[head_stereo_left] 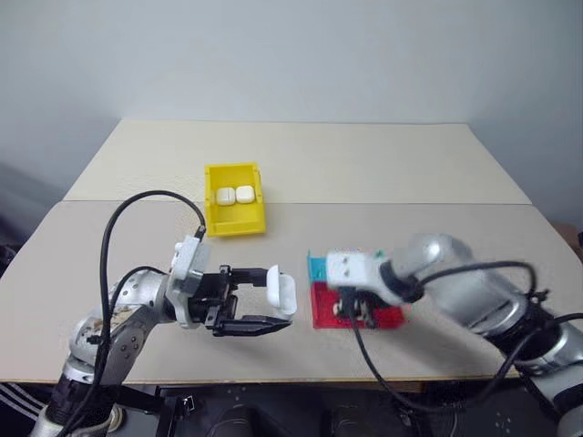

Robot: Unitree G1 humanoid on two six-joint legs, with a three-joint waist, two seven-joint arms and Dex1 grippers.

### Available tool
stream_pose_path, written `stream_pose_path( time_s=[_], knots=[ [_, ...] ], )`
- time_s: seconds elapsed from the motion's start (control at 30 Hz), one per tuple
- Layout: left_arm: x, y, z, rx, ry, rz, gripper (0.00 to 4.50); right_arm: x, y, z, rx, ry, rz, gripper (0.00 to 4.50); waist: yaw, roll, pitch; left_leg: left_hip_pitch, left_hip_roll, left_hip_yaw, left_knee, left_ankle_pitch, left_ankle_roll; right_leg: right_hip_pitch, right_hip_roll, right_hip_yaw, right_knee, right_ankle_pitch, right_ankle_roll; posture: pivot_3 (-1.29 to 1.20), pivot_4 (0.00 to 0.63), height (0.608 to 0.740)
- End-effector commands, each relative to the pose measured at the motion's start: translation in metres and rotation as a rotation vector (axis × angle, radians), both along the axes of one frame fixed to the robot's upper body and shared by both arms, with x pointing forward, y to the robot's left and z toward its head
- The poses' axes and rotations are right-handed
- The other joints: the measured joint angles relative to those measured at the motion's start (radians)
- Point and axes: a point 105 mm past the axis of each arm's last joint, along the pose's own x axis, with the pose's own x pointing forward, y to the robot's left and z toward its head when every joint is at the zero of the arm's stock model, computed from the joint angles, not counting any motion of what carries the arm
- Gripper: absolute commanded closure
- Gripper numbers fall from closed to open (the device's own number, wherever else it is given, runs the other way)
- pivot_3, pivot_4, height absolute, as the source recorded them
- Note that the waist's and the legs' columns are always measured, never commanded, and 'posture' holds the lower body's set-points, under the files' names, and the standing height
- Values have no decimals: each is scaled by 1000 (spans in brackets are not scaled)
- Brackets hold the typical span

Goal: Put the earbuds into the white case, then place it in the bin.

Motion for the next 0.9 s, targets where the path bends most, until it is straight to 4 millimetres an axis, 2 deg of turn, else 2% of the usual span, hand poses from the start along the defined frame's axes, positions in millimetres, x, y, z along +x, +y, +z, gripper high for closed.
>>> stream_pose_path(
  time_s=[0.03, 0.2, 0.33, 0.43, 0.63, 0.9],
  knots=[
    [8, -3, 22, -84, -70, -17, 1711, 9, -3, 64, 426, -67, -73, 3885, 2, 0, 0, 0, 0, 0, 0, 0, 0, 1, 0, -1, 0, 0, 0, 0, 150, 740],
    [21, -20, 45, -173, -96, -46, 1711, 15, -18, 112, 966, -196, -176, 3885, 7, -1, 0, -1, -1, -1, 0, 0, 0, 2, 0, -1, -1, 0, 0, 0, 150, 740],
    [31, -31, 53, -193, -105, -48, 1711, 5, -24, 134, 1191, -231, -169, 3885, 2, 0, 0, -1, -1, 0, 0, 0, 0, 1, 0, -1, 0, 1, 0, 0, 150, 740],
    [37, -39, 59, -221, -95, -34, 1711, -10, -23, 145, 1316, -173, -82, 3885, -2, 0, 0, 0, -1, 0, 0, 0, 0, 1, 0, -1, 0, 1, 0, 0, 150, 740],
    [40, -48, 62, -236, -87, -19, 1711, -31, -8, 143, 1294, -164, 5, 3885, -5, 0, -1, 0, -1, -1, -1, 0, 0, 1, 0, 0, 0, 0, 0, 0, 150, 740],
    [37, -48, 63, -253, -85, -22, 1711, -30, 9, 141, 1274, -185, 20, 3885, -5, 0, -1, 0, -1, -1, -1, 0, 0, 1, 0, 0, 0, 0, 0, 0, 150, 740]
  ],
)
